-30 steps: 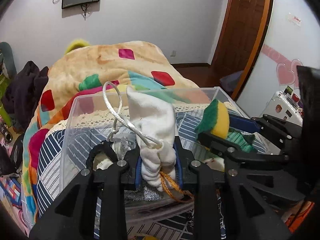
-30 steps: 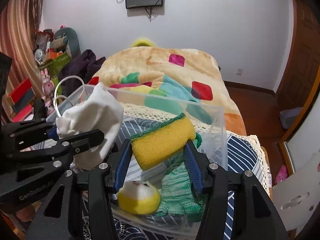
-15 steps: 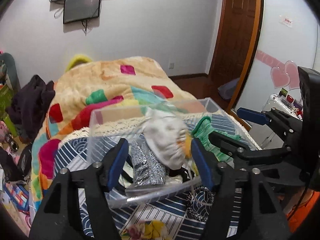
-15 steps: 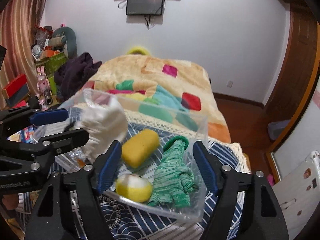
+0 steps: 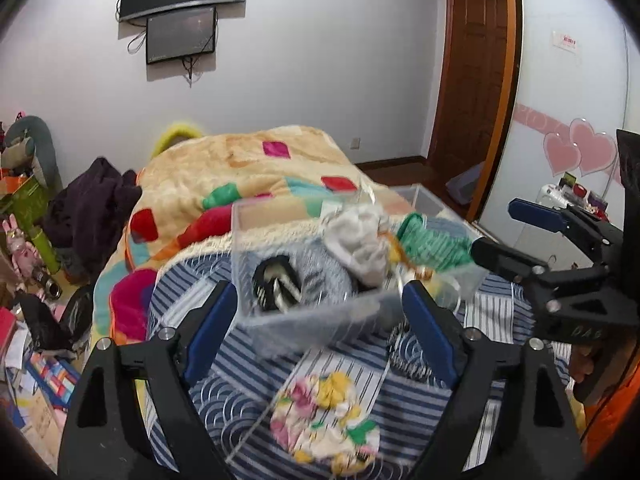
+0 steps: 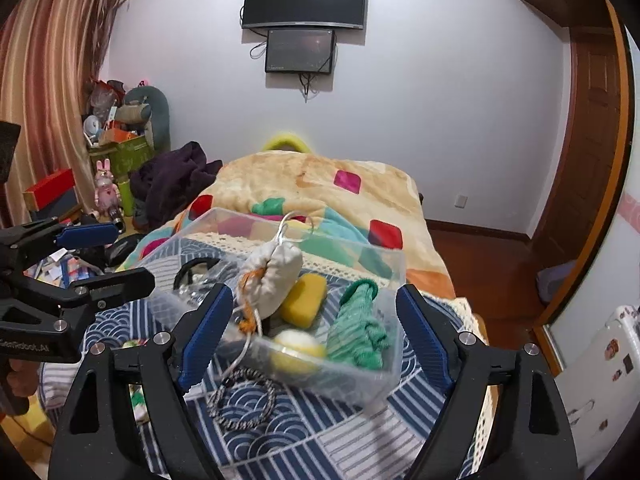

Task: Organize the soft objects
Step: 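Grasp the floral cloth with the left tool while the right grasps the braided black-and-white cord, then drop the floral cloth into the box with the left tool while the right drops the braided cord in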

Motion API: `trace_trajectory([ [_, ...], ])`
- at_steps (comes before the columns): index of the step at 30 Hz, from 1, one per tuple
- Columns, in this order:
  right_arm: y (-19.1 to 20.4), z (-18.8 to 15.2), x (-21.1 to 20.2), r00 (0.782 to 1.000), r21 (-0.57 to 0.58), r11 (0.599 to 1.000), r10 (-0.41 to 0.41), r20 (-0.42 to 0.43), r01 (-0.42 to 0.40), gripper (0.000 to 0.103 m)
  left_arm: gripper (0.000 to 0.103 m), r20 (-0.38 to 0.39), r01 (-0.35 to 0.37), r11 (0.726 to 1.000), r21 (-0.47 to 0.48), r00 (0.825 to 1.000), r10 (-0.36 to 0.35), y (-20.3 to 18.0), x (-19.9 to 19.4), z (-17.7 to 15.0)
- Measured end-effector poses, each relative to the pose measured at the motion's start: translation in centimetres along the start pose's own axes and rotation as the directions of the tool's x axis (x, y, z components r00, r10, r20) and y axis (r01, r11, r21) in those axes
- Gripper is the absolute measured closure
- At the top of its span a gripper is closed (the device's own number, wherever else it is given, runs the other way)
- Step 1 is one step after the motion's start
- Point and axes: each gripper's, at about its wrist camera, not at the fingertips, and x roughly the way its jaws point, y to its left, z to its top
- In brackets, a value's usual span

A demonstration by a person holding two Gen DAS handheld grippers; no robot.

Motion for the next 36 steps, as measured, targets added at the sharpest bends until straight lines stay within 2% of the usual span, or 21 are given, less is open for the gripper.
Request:
trace_trajectory([
  [7,-0.1,-3.4,0.9,0.993,0.081,0.994,0.08,-0.083,-0.073,0.021,0.016,-0.11,-0.012,1.0,-0.021,0.994,0.01,0.9,0.9,-4.2],
  [13,0.9,-5.8,3.2,0.971,0.11,0.985,0.153,-0.185,-0.135,0.022,0.016,-0.164,0.007,0.999,-0.042,0.986,-0.014,0.8,1.4,-6.8],
  [17,1.7,-6.3,4.4,0.955,0.113,0.979,0.193,-0.226,-0.172,0.023,0.016,-0.202,0.023,0.998,-0.061,0.979,-0.035,0.6,2.1,-8.1],
  [20,2.6,-6.4,5.2,0.943,0.104,0.977,0.209,-0.258,-0.188,0.031,0.016,-0.231,0.028,0.996,-0.08,0.972,-0.046,0.6,3.1,-8.9],
  [24,3.1,-6.9,6.2,0.924,0.115,0.974,0.223,-0.31,-0.196,0.053,0.017,-0.217,0.028,0.997,-0.075,0.975,-0.044,0.3,3.2,-9.1],
  [26,3.1,-7.0,6.1,0.928,0.118,0.974,0.219,-0.302,-0.191,0.058,0.019,-0.21,0.032,0.997,-0.07,0.977,-0.046,0.0,3.2,-9.2],
  [28,2.8,-7.1,5.7,0.928,0.131,0.972,0.228,-0.293,-0.197,0.069,0.03,-0.202,0.017,0.998,-0.056,0.979,-0.028,-0.4,3.1,-9.2],
  [32,2.4,-7.5,5.2,0.932,0.146,0.971,0.225,-0.284,-0.19,0.086,0.049,-0.193,0.017,0.999,-0.028,0.981,-0.022,-0.9,2.8,-9.3],
  [33,2.2,-7.6,5.1,0.932,0.147,0.971,0.226,-0.284,-0.19,0.091,0.059,-0.191,0.018,1.0,-0.015,0.981,-0.021,-1.0,2.7,-9.3],
  [36,2.0,-7.8,4.8,0.935,0.139,0.973,0.215,-0.28,-0.182,0.095,0.074,-0.186,0.022,1.0,0.015,0.982,-0.019,-1.4,2.2,-9.5],
])
